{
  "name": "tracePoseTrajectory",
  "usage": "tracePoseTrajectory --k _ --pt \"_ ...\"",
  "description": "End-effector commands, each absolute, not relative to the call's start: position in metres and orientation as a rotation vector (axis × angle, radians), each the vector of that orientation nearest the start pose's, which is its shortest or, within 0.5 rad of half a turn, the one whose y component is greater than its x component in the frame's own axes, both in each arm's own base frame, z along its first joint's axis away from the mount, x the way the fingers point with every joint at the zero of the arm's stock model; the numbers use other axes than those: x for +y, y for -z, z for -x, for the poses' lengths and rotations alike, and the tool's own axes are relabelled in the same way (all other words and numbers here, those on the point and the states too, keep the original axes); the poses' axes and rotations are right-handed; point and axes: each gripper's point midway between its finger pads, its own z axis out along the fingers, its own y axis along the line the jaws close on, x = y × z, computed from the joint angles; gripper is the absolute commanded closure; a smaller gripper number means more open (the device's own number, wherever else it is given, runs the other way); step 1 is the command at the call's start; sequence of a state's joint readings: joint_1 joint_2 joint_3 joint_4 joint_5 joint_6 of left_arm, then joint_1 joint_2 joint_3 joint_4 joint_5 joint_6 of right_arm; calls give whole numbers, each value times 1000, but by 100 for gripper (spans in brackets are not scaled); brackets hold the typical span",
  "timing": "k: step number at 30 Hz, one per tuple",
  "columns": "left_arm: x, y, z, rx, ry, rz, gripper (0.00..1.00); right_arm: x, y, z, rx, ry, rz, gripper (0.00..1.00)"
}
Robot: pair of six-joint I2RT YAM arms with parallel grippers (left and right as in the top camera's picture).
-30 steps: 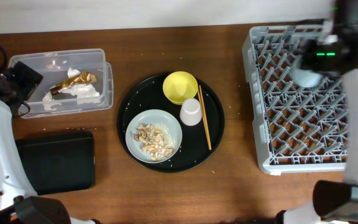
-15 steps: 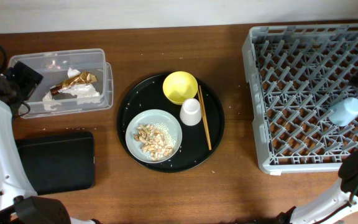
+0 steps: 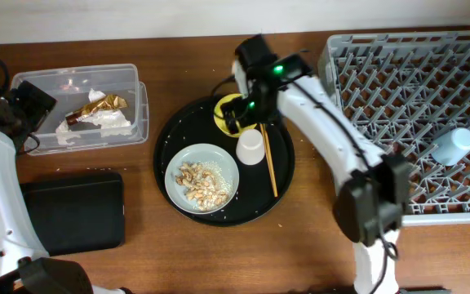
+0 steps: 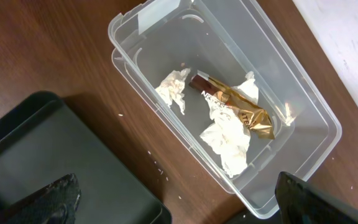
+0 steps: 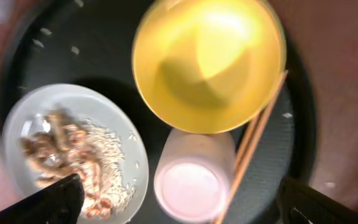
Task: Sort waste into correct bins and load items into the dishwasher rack
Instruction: 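Grasp the white cup with the right gripper, then place the white cup upside down in the rack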
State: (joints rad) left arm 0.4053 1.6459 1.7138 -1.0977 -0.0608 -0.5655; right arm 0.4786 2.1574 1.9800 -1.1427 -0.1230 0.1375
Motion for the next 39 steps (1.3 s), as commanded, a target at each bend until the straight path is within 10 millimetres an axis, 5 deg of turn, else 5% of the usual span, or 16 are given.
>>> tracePoseTrajectory --k 1,8,9,16,17,20,22,24,26,28,29,31,35,39 --pt "173 -242 -369 2283 -31 1241 1 232 -79 -415 2969 -184 444 2" --pt "173 -242 -369 2283 -31 1241 1 228 -70 -398 3055 -171 414 8" --pt "173 -242 -369 2283 -31 1241 1 230 -70 -396 3056 -172 419 16" --pt "173 -242 -369 2283 -31 1241 1 234 -70 -394 3047 -128 418 30" --pt "173 -242 -369 2283 -31 1241 1 234 -72 -394 3044 -132 416 39" --pt "173 -242 -369 2283 -31 1241 1 227 -100 -402 2991 -119 387 41" --pt "173 -242 -369 2283 -31 1241 1 207 -160 -419 2902 -149 305 41" --pt "173 -242 -369 2283 -31 1241 1 168 -229 -439 2784 -164 180 41" --pt "173 -242 -369 2283 -31 1241 0 94 -297 -452 2642 -128 -10 41" --pt "173 -242 -369 2283 -31 1241 1 25 -326 -451 2569 -80 -176 41" --pt "173 -242 -369 2283 -31 1241 1 -27 -335 -446 2538 -34 -311 41" --pt "173 -242 -369 2283 -31 1241 1 -134 -332 -426 2496 67 -601 41" --pt "173 -242 -369 2283 -31 1241 1 -273 -323 -391 2334 144 -964 41" --pt "173 -242 -369 2283 -31 1241 1 -330 -283 -378 2323 158 -1139 40"
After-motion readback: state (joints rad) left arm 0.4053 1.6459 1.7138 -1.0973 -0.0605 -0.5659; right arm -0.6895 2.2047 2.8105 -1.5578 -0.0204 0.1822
